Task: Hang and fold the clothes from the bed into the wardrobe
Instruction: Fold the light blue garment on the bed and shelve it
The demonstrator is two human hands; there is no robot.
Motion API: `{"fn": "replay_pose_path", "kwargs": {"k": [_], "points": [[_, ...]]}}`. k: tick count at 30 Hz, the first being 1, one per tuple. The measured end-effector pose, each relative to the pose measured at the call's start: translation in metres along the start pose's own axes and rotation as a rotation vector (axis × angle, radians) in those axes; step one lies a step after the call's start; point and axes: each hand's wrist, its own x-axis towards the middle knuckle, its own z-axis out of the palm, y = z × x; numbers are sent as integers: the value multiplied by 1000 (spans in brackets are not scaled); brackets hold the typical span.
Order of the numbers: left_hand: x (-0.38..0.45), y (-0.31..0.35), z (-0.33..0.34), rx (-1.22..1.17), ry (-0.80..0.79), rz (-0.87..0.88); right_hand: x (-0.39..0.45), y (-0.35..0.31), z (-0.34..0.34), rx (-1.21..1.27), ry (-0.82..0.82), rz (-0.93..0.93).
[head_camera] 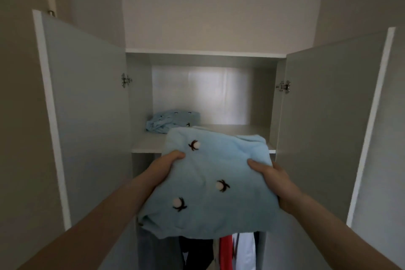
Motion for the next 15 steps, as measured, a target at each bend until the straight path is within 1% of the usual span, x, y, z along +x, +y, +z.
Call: {"fn": "replay_pose_path", "kwargs": {"k": [4, 7, 11, 15], "points": [[77, 13, 5, 46, -1, 38, 72, -3, 7, 16, 19, -17], [135, 16, 5, 56, -40, 57, 122, -4, 16, 14, 43, -31], [205, 20, 3, 58, -60, 55, 184, -2, 29, 15, 81, -37], [268, 21, 6, 62, -125, 32, 237, 6, 31, 32, 111, -26]]}}
